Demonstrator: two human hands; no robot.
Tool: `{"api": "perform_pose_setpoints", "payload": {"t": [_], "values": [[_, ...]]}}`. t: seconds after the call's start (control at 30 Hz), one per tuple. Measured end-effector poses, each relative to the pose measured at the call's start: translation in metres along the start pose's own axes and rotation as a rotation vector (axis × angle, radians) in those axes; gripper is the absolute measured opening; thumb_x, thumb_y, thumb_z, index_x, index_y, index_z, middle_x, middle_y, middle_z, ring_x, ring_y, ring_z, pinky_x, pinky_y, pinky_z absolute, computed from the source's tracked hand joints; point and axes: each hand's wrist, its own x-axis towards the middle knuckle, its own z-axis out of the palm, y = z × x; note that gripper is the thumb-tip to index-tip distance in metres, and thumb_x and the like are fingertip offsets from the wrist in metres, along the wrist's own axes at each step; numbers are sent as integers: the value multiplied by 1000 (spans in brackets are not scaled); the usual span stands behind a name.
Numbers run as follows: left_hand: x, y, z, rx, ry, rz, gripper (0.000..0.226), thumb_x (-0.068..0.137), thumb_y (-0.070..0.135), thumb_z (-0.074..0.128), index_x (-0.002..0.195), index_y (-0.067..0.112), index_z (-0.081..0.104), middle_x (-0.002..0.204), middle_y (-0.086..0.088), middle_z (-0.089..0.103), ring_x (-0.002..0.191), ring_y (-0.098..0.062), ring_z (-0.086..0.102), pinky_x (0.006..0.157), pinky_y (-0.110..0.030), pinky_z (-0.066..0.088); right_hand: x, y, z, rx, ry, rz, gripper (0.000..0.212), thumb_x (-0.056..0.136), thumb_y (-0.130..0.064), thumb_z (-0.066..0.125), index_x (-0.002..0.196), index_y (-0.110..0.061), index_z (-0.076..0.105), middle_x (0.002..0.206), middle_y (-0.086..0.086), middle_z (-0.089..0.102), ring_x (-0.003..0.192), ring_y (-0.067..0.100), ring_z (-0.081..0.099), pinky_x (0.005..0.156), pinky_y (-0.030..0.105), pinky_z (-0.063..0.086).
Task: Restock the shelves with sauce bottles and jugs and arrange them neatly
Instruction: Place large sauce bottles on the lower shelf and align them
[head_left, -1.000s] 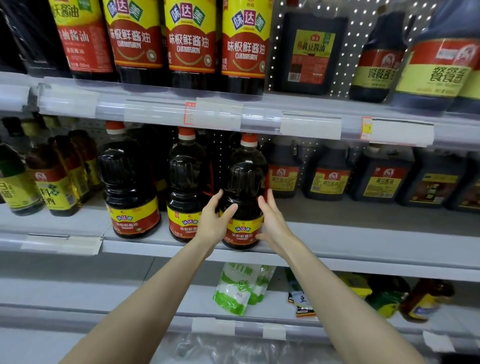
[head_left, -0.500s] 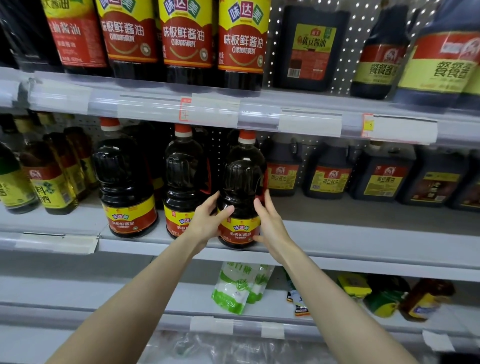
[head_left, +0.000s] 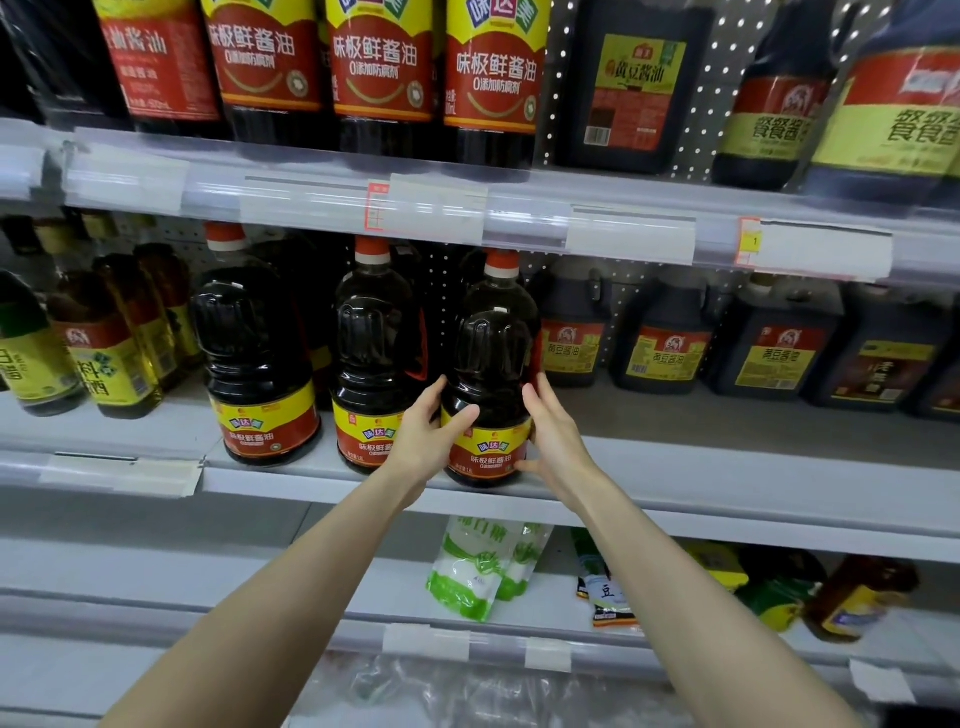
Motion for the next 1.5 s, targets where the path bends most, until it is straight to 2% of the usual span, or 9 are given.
{"api": "perform_pose_setpoints", "payload": {"t": [0.1, 0.2, 0.37, 0.5, 0.7, 0.8, 1.07, 1.27, 1.5], "values": [[-1, -1, 0, -26, -12, -8, 61, 93, 20, 60, 148, 29, 34, 130, 14, 54, 123, -15, 51, 95, -46, 51, -2, 1, 1, 1, -17, -8, 58, 100, -45, 43, 150, -47, 16, 152, -5, 38, 117, 17, 50, 98, 52, 45], [-3, 0, 0, -41, -31, -4, 57, 94, 19, 58, 145, 32, 36, 122, 21, 56, 119, -11, 54, 78, -31, 54, -3, 5, 4, 10, -23, -6, 58, 100, -46, 43, 150, -50, 14, 151, -5, 38, 110, 14, 52, 87, 44, 48], [0, 3, -2, -49, -55, -30, 59, 95, 22, 57, 147, 35, 33, 122, 21, 55, 103, 0, 57, 59, -21, 53, -2, 7, 7, 31, -17, 0, 56, 99, -50, 42, 149, -52, 15, 151, -6, 39, 115, 16, 51, 101, 55, 44], [2, 4, -3, -54, -57, -49, 63, 94, 25, 58, 149, 33, 29, 132, 13, 51, 104, -2, 55, 68, -32, 52, -2, 7, 8, 52, -7, -6, 56, 100, -48, 40, 150, -49, 15, 151, -6, 38, 115, 15, 49, 96, 50, 45], [5, 3, -6, -27, -71, -64, 62, 94, 25, 58, 149, 34, 30, 120, 21, 53, 114, -12, 55, 95, -55, 48, 0, 7, 10, 55, -1, 0, 55, 100, -48, 39, 150, -49, 15, 152, -7, 38, 116, 15, 49, 101, 54, 42], [5, 5, -7, -26, -81, -62, 60, 95, 24, 57, 148, 34, 30, 112, 26, 52, 108, -9, 55, 94, -53, 48, 0, 7, 11, 59, 5, 2, 54, 101, -47, 39, 150, -48, 15, 151, -7, 38, 115, 16, 50, 96, 50, 44], [6, 4, -6, -38, -86, -58, 58, 96, 22, 55, 147, 35, 31, 111, 28, 53, 105, -4, 56, 96, -54, 47, -1, 8, 9, 52, 8, 8, 53, 100, -48, 39, 149, -50, 16, 152, -6, 37, 130, 24, 46, 103, 59, 41], [7, 5, -8, -51, -88, -86, 60, 96, 22, 55, 148, 35, 29, 118, 21, 51, 118, -17, 51, 100, -59, 42, -2, 7, 11, 50, -5, 11, 53, 101, -48, 37, 149, -50, 15, 152, -7, 36, 125, 20, 47, 104, 57, 41], [6, 5, -7, -69, -92, -103, 61, 96, 22, 55, 149, 33, 27, 120, 19, 51, 116, -15, 51, 100, -58, 42, -2, 7, 9, 37, -2, 10, 53, 101, -49, 36, 149, -50, 13, 154, -7, 34, 124, 17, 46, 106, 59, 38]]}}
